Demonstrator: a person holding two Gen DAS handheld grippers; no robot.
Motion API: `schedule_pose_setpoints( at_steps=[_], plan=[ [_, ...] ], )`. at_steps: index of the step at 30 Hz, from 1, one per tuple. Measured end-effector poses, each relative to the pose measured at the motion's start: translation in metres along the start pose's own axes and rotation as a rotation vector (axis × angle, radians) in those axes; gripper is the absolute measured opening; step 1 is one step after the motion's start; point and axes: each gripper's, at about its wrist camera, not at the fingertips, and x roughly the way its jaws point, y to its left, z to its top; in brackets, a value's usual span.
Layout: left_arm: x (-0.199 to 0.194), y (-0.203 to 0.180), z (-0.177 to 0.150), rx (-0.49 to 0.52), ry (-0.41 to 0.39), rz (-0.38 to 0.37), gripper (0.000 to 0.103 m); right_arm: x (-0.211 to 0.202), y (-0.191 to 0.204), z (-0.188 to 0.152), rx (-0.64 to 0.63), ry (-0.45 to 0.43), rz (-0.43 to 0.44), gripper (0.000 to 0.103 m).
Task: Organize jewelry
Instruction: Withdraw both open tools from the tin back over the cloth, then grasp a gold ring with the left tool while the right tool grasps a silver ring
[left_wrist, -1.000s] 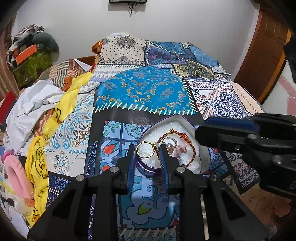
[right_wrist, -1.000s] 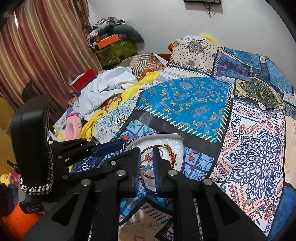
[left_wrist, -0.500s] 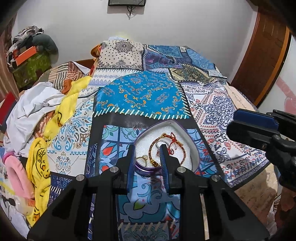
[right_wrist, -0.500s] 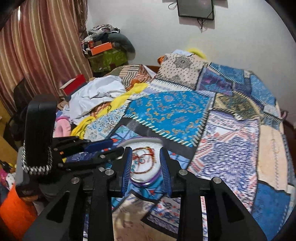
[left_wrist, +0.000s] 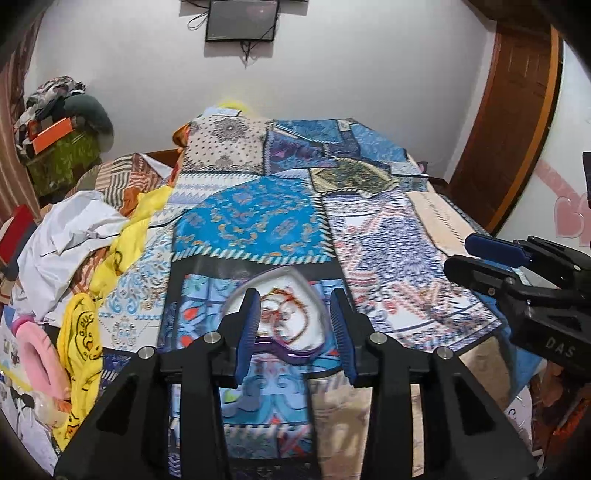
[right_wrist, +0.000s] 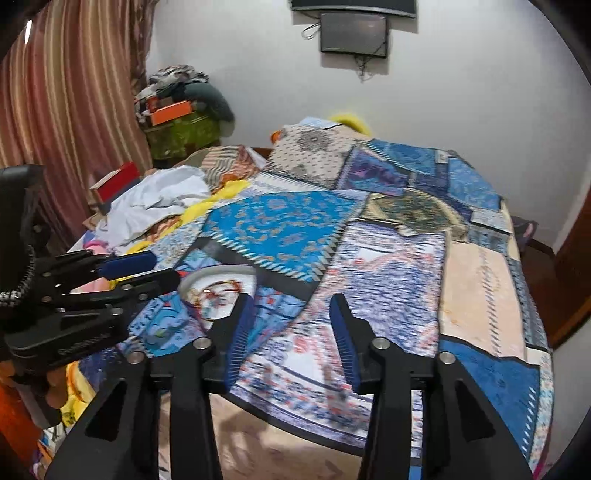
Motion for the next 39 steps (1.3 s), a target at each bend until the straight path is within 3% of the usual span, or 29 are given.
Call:
schedule_pose_setpoints(
  at_steps=[3,12,18,26,30,39],
  plan=[
    [0.001,-0.015,0.001,0.023,-0.002,-0.014,0.045,-0.009,-0.017,-0.003,0.020,-0.012,-0.030,0.041],
    [0.029,-0.051,-0.003,0.042,0.052,-0.100,0.045,-0.019,-0.064,-0.015,0.056,0.002,-0.127,0.041],
    [0.048,-0.080,-0.007,0.113,0.093,-0.168,0.045,-0.011,-0.081,-0.026,0.083,0.049,-0.143,0.041],
    [0.080,-0.105,-0.015,0.178,0.133,-0.198,0.045,0.005,-0.090,-0.040,0.074,0.109,-0.126,0.041],
    [0.090,-0.107,-0.015,0.172,0.149,-0.234,0.024,0.012,-0.092,-0.043,0.072,0.124,-0.093,0.041],
    [0.100,-0.108,-0.016,0.166,0.141,-0.293,0.012,0.029,-0.093,-0.045,0.077,0.154,-0.038,0.041]
  ],
)
